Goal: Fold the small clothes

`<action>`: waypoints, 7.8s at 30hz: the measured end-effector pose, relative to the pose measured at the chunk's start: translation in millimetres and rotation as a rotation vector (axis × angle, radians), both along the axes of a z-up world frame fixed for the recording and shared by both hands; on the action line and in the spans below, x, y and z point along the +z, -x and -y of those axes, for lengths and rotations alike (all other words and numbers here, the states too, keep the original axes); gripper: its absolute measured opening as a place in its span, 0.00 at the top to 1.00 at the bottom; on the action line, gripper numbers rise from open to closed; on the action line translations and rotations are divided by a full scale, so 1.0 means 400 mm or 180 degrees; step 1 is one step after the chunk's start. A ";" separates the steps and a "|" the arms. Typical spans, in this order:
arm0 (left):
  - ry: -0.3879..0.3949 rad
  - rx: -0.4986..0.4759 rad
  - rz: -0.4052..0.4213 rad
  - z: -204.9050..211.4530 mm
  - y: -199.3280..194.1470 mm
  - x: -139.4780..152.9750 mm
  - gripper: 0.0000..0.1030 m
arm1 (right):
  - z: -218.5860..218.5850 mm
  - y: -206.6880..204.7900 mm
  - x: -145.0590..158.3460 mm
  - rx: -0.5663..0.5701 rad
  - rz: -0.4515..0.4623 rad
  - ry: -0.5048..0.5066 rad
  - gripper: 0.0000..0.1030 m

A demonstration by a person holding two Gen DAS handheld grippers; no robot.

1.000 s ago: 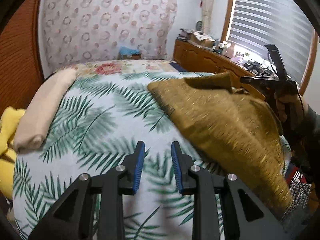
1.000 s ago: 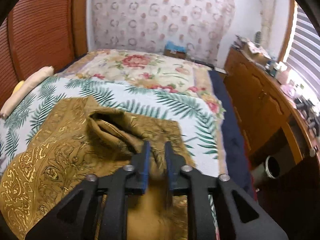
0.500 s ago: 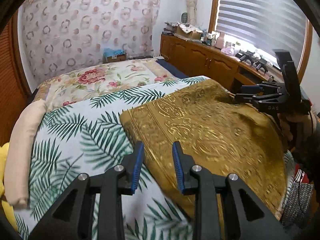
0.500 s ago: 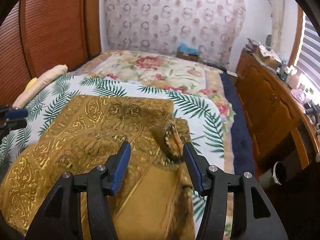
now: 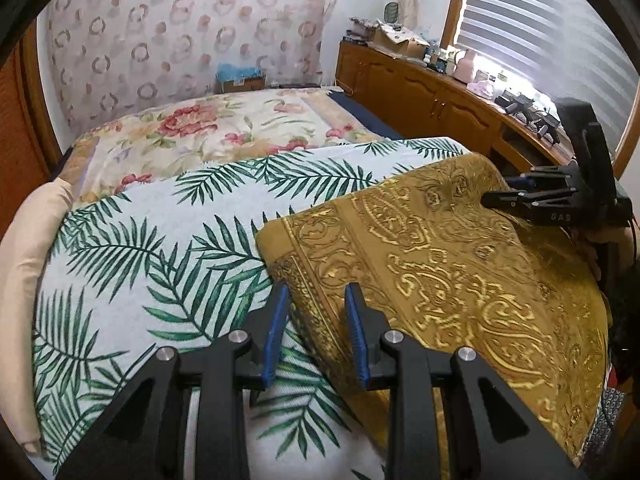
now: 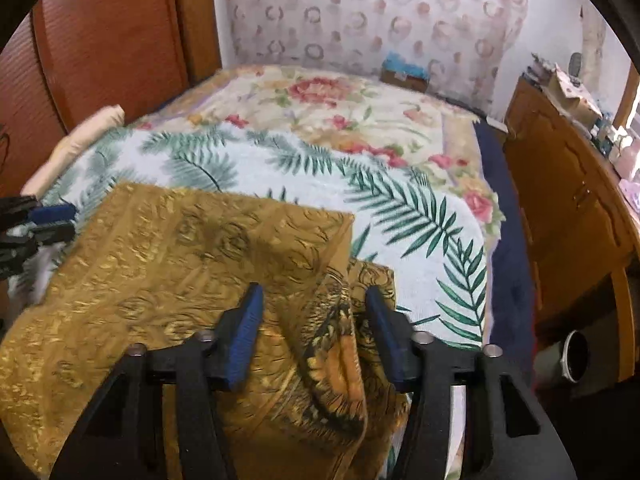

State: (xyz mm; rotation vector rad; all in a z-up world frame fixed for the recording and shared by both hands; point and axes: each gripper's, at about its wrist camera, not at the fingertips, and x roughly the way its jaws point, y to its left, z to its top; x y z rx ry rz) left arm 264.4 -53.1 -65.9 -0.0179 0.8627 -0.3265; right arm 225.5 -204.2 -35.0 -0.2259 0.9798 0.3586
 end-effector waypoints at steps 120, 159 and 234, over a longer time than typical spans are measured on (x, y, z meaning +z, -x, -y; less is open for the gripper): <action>-0.0106 0.0273 0.0217 -0.235 0.358 0.047 0.81 | -0.230 0.324 0.060 0.0252 0.0425 -0.0346 0.46; -0.0131 0.0522 0.0126 -0.225 0.460 -0.056 0.70 | -0.181 0.449 -0.029 0.0200 0.0307 -0.0426 0.83; 0.0724 0.0321 0.0875 -0.269 0.321 0.218 1.00 | -0.162 0.308 0.194 0.0109 0.0726 -0.1032 0.97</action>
